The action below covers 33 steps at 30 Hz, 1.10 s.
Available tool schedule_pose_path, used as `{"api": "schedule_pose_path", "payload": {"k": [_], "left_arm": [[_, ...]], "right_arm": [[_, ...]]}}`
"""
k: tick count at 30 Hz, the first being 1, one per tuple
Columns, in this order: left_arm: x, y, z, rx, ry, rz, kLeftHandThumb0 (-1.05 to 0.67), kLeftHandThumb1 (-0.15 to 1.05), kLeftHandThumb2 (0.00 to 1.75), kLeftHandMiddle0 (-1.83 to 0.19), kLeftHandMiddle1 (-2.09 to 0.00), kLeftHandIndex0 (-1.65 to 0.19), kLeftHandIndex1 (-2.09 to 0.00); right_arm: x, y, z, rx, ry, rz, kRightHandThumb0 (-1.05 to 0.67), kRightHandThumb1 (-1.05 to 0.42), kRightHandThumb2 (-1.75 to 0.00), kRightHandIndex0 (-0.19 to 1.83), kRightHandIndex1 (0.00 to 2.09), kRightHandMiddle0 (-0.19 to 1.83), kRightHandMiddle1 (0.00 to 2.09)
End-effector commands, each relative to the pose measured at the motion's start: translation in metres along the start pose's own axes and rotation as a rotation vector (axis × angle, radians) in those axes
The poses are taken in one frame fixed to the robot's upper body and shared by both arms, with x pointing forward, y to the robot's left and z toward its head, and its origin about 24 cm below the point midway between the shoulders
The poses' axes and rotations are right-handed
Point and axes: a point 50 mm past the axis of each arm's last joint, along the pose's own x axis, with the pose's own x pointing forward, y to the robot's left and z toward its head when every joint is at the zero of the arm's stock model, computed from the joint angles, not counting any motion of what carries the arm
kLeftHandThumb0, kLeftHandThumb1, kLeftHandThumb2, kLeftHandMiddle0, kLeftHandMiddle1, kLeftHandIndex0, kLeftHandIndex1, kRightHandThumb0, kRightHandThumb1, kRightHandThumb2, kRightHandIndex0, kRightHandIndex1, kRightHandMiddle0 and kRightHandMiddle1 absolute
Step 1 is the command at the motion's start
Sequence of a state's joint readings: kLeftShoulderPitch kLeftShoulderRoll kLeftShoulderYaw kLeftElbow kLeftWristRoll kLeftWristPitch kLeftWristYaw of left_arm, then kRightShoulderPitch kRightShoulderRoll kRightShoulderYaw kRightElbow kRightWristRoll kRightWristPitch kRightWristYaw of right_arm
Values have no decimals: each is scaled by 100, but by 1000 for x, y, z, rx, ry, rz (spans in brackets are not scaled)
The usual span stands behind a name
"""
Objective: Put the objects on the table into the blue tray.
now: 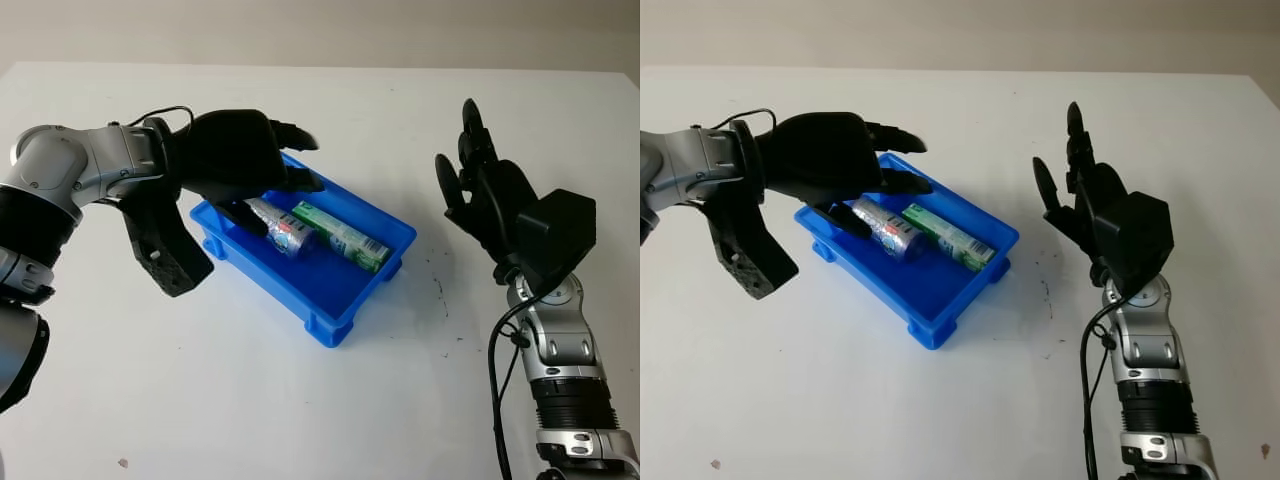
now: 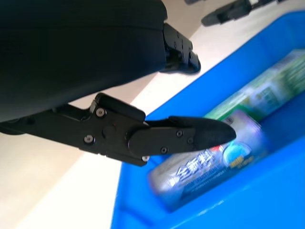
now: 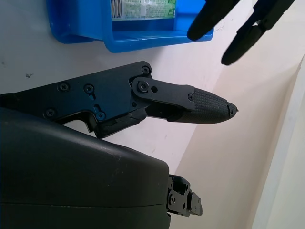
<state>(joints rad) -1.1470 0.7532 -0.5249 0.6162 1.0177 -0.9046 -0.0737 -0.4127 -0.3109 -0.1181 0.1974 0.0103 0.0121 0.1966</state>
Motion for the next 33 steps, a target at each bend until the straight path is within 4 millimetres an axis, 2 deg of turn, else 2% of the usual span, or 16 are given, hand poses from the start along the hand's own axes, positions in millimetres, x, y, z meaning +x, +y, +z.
{"api": "schedule_pose_path", "payload": {"k": [1,4,6,11,13,15,18,20,24,29,33], "left_arm": [[-3,15,-6,-36,13,49,-78,105,42,8,-4,-7,-5],[-10,23,-10,-245,38,147,-77,105,41,7,-5,-5,-4],[-15,27,-14,-475,79,243,-76,105,40,7,-5,-3,-4],[-35,34,-24,-1101,140,689,-80,105,57,9,-5,9,-1],[-45,24,-21,-1355,138,922,-76,105,60,14,-3,14,0],[-58,0,-16,-1549,168,1075,-76,105,62,18,-1,18,0],[-68,-29,-8,-1673,231,1129,-76,105,69,19,0,19,0],[-74,-63,4,-1775,318,1159,-72,105,71,19,0,19,0],[-77,-102,23,-1847,494,1172,-71,105,69,19,0,19,0],[-80,-127,36,-1844,630,1128,-74,105,62,19,0,19,0],[-80,-134,39,-1848,663,1104,-75,105,63,19,0,19,0]], "right_arm": [[1,1,2,-5,-15,-1,-67,-105,-58,-19,0,-19,0],[3,2,3,6,-22,-2,-67,-105,-58,-19,0,-19,0],[5,2,5,13,-36,-2,-67,-105,-58,-19,0,-19,0],[11,4,9,40,-50,-14,-70,-105,-57,-19,0,-19,0],[15,5,10,51,-51,-15,-69,-105,-59,-19,0,-19,0],[19,6,11,73,-52,-20,-69,-105,-61,-19,0,-19,0],[21,5,10,89,-46,-34,-70,-105,-63,-19,0,-19,0],[23,3,8,93,-45,-41,-70,-105,-64,-19,0,-19,0],[24,-1,6,106,-48,-50,-70,-105,-67,-19,0,-19,0],[25,-2,4,127,-46,-57,-71,-105,-70,-19,0,-19,0],[25,0,2,147,-46,-56,-71,-105,-69,-19,0,-19,0]]}}
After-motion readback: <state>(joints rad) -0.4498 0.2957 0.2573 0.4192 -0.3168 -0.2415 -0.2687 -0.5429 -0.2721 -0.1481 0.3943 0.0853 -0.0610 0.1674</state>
